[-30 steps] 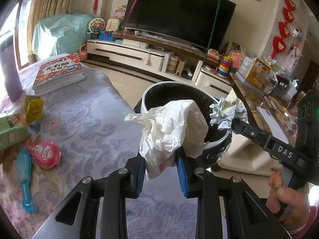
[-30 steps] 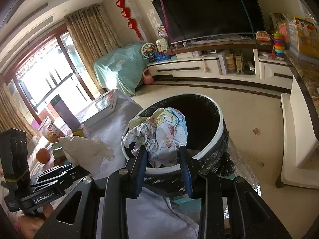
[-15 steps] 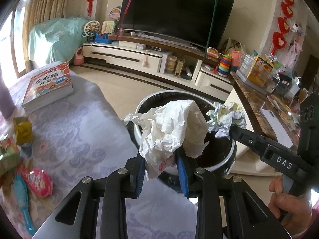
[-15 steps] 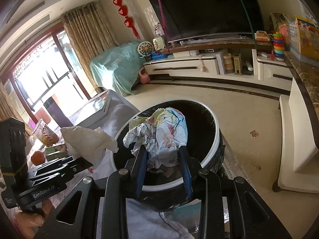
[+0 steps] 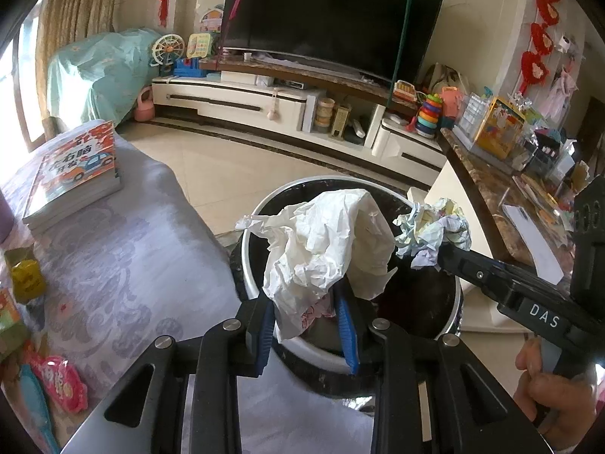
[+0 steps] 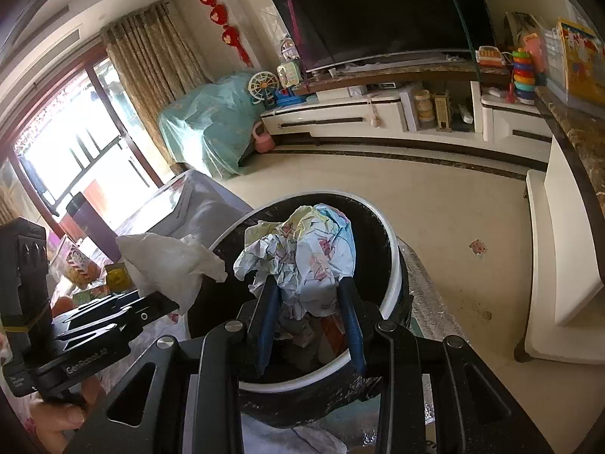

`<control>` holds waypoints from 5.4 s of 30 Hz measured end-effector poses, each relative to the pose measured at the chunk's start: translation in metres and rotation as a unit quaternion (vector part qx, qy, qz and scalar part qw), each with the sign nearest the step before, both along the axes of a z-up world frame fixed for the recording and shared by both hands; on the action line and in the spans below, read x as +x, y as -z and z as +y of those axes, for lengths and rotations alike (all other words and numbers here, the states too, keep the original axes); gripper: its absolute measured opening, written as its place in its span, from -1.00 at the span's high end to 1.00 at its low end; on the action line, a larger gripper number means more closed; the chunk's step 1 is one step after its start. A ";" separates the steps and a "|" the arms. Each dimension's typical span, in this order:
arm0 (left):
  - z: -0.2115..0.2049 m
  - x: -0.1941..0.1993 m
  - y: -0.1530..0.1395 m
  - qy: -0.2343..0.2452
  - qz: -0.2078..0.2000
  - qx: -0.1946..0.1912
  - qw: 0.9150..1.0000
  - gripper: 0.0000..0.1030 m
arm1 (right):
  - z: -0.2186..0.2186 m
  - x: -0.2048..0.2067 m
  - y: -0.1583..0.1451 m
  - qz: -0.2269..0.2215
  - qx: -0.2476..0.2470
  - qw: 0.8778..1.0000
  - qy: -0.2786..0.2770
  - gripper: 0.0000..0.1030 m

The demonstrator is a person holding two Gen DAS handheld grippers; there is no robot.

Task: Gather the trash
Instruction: 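Carry the white bag and crumpled paper over the trash bin with both tools, then open both tools to drop the bag and paper into the bin, then move both open tools back over the table clutter, then grasp the blue brush-shaped item with left tool while right tool grasps the pink drink bottle, then carry the blue item and pink bottle over the trash bin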

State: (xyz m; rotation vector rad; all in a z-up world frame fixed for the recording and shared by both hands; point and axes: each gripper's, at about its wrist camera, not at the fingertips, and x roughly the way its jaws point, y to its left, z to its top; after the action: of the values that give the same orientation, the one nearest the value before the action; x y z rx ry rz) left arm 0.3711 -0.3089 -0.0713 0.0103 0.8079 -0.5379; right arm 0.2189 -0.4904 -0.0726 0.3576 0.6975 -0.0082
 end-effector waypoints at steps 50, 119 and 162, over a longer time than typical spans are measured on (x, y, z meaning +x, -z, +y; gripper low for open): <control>0.092 -0.077 0.012 -0.083 0.006 -0.021 0.996 -0.28 | 0.050 -0.039 -0.010 -0.038 -0.007 0.999 -0.037 -0.62; 0.263 -0.119 0.042 -0.225 0.033 0.034 0.973 0.21 | 0.298 0.063 0.053 0.052 -0.134 0.926 -0.348 -0.02; 0.123 -0.125 0.002 -0.069 -0.011 0.008 0.998 0.37 | 0.116 -0.055 0.006 0.004 -0.043 0.993 -0.108 -0.02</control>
State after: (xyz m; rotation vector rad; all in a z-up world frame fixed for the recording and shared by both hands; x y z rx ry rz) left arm 0.2459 -0.1858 -0.0730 -0.0252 0.7858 -0.4014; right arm 0.1635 -0.3745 -0.0783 0.1989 0.7380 0.1663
